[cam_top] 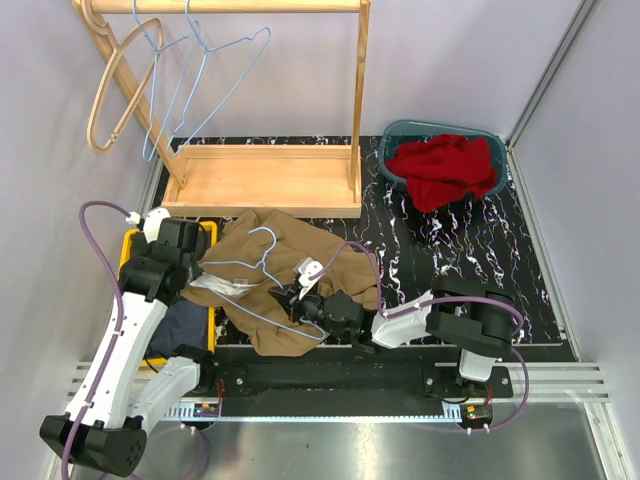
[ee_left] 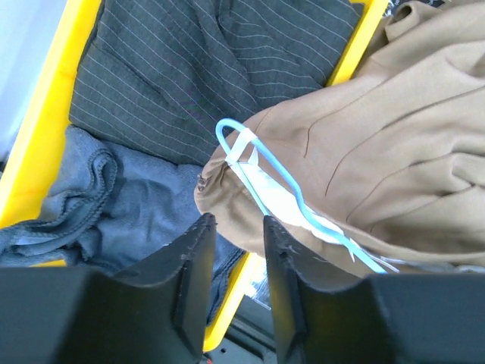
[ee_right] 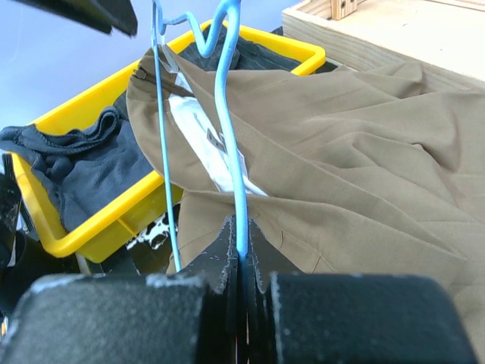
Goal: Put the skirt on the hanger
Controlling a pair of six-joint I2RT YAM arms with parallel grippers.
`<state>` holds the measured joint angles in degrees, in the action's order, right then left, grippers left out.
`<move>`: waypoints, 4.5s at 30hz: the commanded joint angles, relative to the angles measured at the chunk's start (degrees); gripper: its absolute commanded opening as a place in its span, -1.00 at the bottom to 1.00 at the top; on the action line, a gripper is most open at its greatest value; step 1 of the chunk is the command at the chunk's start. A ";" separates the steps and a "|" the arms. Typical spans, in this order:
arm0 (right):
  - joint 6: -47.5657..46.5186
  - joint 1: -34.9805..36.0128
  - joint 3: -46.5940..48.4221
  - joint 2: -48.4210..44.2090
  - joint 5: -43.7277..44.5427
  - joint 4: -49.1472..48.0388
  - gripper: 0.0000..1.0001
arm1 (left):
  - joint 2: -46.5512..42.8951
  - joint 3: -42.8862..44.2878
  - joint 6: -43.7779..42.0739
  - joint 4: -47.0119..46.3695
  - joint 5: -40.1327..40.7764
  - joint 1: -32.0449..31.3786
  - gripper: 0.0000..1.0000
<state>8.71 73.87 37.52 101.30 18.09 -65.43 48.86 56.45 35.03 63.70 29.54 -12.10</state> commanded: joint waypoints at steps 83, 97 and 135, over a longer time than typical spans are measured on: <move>28.64 -12.08 7.22 -5.94 -16.68 21.48 -1.00 | -16.25 -28.06 11.12 -39.99 0.08 1.11 -1.00; 26.36 -12.25 15.30 0.83 -26.88 26.06 -1.00 | -16.08 -26.30 9.09 -36.72 -4.05 1.11 -1.00; 12.56 -12.25 10.21 -17.18 -41.64 27.20 -1.00 | -11.86 -5.64 -17.98 -46.11 -70.47 1.11 0.71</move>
<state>22.31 61.71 45.74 87.07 -16.69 -36.82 37.60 51.92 18.35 27.40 -23.57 -11.07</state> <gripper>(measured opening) 0.022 0.854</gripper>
